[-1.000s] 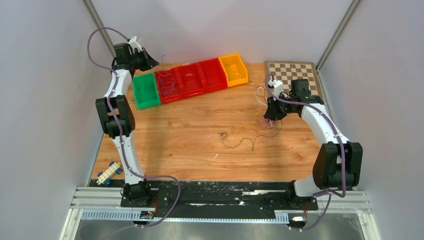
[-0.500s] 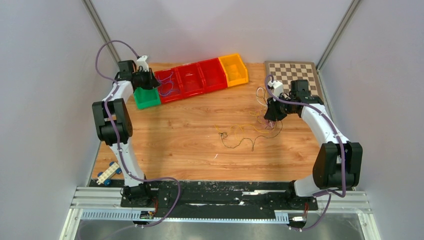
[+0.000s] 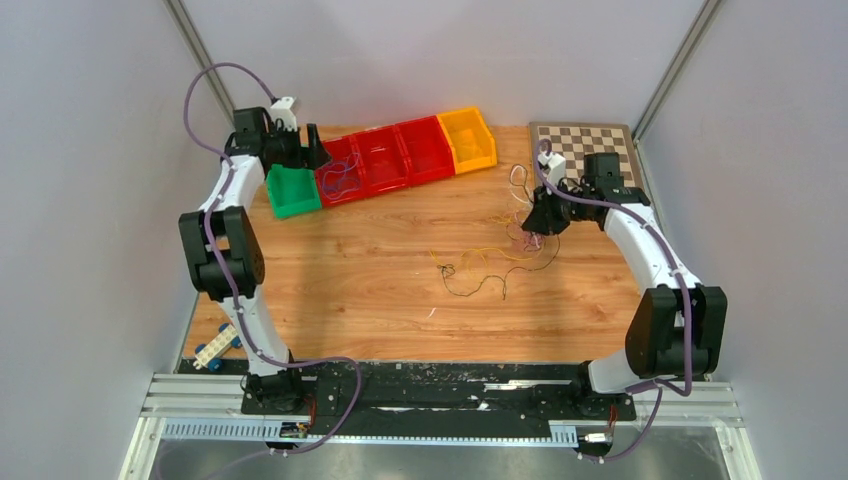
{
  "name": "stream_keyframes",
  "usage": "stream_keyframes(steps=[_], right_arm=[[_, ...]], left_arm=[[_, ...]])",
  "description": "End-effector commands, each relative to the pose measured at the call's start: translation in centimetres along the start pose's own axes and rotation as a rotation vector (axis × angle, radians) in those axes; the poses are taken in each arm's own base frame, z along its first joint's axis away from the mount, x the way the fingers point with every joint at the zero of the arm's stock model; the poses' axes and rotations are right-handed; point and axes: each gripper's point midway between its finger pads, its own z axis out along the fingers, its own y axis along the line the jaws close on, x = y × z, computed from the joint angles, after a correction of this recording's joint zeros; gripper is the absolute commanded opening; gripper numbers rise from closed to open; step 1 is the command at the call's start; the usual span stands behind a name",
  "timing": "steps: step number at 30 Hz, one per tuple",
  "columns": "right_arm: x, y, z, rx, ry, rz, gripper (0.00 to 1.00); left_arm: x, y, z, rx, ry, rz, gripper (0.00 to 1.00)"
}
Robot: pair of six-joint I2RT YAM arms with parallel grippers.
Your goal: Untangle the cables
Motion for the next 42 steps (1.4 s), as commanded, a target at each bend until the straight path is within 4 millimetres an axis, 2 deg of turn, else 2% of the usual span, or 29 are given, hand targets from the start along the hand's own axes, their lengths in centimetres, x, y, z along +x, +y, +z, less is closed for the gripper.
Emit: stream_keyframes(steps=[1,3,4,5,8,9,10,11,12,13,14,15,16,17,18,20,22,26,31,36,42], right_arm=[[-5.8,3.6,-2.0,-0.140,-0.173,-0.088,0.13],[-7.4,5.6,-2.4,-0.200,-0.213,-0.127,0.12],[-8.3,6.6,-2.7,-0.228,-0.235,-0.148,0.12],[-9.1,7.7,-2.9,-0.259,-0.253,-0.166,0.12],[-11.3,11.0,-3.7,-0.338,-0.303,-0.232,0.11],[-11.9,12.0,-3.9,-0.357,-0.312,-0.256,0.11],[-12.3,13.1,-4.0,-0.378,-0.321,-0.280,0.11],[-12.8,14.2,-4.2,-0.398,-0.331,-0.305,0.11],[-13.1,15.3,-4.4,-0.420,-0.341,-0.327,0.11],[-13.3,16.3,-4.5,-0.439,-0.346,-0.346,0.11],[-13.5,17.2,-4.7,-0.453,-0.352,-0.366,0.11],[-13.5,18.1,-4.8,-0.470,-0.357,-0.385,0.11],[-13.6,18.9,-4.8,-0.483,-0.359,-0.397,0.11],[-13.6,19.5,-5.0,-0.496,-0.363,-0.404,0.11],[-13.7,20.1,-5.2,-0.514,-0.365,-0.406,0.11],[-13.8,21.1,-5.6,-0.542,-0.371,-0.401,0.11],[-13.7,21.9,-6.0,-0.568,-0.372,-0.397,0.11],[-13.0,23.2,-6.4,-0.604,-0.365,-0.403,0.11],[-11.7,24.1,-6.2,-0.633,-0.343,-0.393,0.11],[-11.3,24.8,-6.3,-0.645,-0.337,-0.400,0.12],[-11.1,24.7,-6.1,-0.637,-0.332,-0.390,0.12]], left_arm=[[-9.7,-6.1,-8.0,0.080,-0.225,0.170,0.98],[-10.1,-9.4,-10.3,0.185,-0.261,0.208,1.00],[-9.6,-11.0,-10.8,0.261,-0.262,0.171,1.00],[-10.0,-12.6,-12.4,0.310,-0.285,0.170,1.00],[-8.2,-18.9,-15.9,0.618,-0.263,0.145,1.00],[-7.7,-20.5,-16.3,0.672,-0.251,0.178,1.00],[-6.4,-23.0,-17.0,0.737,-0.203,0.177,1.00],[-5.9,-23.9,-17.2,0.750,-0.210,0.250,1.00],[-4.4,-26.6,-18.0,0.797,-0.175,0.273,1.00],[-3.7,-27.6,-18.0,0.798,-0.181,0.327,1.00],[-2.4,-29.8,-18.7,0.830,-0.184,0.371,1.00],[-1.9,-30.5,-18.7,0.820,-0.194,0.397,1.00],[-1.0,-32.3,-19.4,0.855,-0.217,0.446,1.00],[-0.9,-33.0,-19.5,0.859,-0.237,0.472,0.98],[0.2,-34.4,-20.2,0.895,-0.233,0.493,0.94],[1.7,-36.1,-20.9,0.934,-0.229,0.557,0.84],[3.1,-37.1,-21.4,0.942,-0.239,0.642,0.76],[4.4,-37.7,-21.9,0.898,-0.309,0.796,0.68],[4.3,-37.8,-22.0,0.856,-0.350,0.890,0.64],[4.2,-38.4,-21.2,0.802,-0.359,0.955,0.60],[4.6,-39.6,-21.2,0.804,-0.376,1.003,0.54]])
